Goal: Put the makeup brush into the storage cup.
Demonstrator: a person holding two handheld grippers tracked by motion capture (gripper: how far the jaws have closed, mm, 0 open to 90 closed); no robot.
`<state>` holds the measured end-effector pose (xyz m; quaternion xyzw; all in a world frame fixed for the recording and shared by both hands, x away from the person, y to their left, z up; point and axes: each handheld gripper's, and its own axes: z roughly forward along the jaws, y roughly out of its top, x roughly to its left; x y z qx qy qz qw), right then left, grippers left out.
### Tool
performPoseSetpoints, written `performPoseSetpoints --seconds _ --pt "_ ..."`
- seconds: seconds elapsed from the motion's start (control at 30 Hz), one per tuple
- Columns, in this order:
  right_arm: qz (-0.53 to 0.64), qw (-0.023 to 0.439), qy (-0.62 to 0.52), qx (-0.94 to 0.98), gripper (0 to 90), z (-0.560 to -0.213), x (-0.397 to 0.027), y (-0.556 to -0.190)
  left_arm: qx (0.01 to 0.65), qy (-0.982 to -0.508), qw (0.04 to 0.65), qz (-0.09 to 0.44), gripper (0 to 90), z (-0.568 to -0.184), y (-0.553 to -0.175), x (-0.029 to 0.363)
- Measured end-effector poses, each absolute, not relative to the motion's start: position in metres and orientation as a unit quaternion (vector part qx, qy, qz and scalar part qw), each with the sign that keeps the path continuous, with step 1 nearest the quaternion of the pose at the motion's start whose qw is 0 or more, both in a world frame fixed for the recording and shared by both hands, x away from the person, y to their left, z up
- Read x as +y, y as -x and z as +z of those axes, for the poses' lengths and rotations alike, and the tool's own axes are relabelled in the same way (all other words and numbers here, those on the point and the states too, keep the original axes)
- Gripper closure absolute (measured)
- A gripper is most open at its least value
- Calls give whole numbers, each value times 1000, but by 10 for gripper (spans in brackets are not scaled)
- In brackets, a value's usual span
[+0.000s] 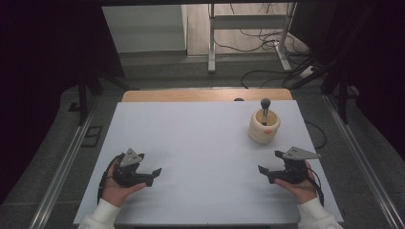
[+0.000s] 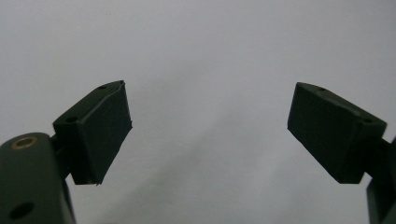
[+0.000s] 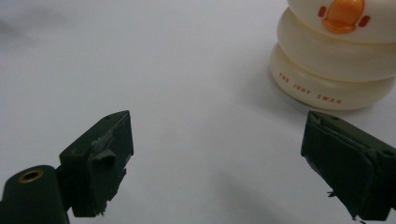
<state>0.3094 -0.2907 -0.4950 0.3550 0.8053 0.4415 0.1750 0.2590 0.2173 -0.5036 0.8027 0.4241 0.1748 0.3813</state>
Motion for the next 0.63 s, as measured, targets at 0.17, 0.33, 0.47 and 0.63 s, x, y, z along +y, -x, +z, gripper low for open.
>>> performPoseSetpoints --seconds 0.17,0.33,0.47,0.63 --pt "438 174 -349 810 97 -496 -288 -310 422 -805 379 174 141 -504 -260 217" --pt "439 175 -351 808 97 -495 -290 -310 422 -805 380 173 140 -505 -260 217" --pt "439 178 -352 807 97 -494 -290 -310 422 -804 381 174 141 -504 -259 217" --pt "439 179 -351 808 96 -494 -290 -310 422 -804 381 175 141 -504 -260 216"
